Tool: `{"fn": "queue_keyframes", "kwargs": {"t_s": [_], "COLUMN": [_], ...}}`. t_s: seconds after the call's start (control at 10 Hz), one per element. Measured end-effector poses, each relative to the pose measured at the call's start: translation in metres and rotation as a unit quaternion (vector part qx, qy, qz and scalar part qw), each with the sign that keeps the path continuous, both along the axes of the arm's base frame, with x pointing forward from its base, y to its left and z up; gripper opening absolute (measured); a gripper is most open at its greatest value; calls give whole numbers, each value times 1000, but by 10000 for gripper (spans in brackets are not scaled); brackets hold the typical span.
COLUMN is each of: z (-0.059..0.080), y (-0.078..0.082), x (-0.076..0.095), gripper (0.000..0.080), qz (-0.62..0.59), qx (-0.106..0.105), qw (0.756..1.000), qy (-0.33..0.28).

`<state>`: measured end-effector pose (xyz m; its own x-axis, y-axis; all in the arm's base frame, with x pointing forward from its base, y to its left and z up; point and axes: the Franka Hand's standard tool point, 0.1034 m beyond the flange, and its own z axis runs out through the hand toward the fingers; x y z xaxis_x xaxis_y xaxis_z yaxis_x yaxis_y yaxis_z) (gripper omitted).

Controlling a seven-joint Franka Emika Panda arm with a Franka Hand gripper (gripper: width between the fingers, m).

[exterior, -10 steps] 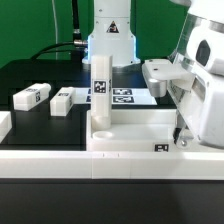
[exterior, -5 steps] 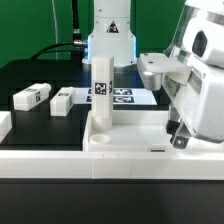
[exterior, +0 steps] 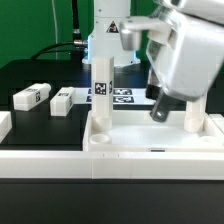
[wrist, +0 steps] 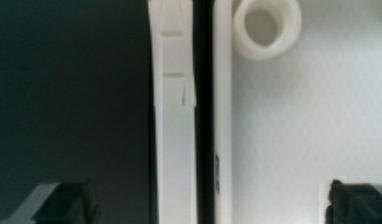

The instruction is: Assemble desk

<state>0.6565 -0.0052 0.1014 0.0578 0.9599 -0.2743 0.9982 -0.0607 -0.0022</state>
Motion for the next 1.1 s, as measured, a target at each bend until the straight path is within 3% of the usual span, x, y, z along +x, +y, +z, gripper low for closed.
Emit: {"fn": "queue_keyframes", "kwargs": {"t_s": [0.1,0.7,0.9,1.1], "z": [5,2,1,-2], "y": [-10,-11,-10,-25], "x": [1,0,-1,-6], "gripper": [646,649,649,649], "qz": [-3,-23,-117,-204], "qx": [-6,-6,-7,-8], "qw": [1000,1000,993,977], "qy": [-4,-7,-33,-57]}}
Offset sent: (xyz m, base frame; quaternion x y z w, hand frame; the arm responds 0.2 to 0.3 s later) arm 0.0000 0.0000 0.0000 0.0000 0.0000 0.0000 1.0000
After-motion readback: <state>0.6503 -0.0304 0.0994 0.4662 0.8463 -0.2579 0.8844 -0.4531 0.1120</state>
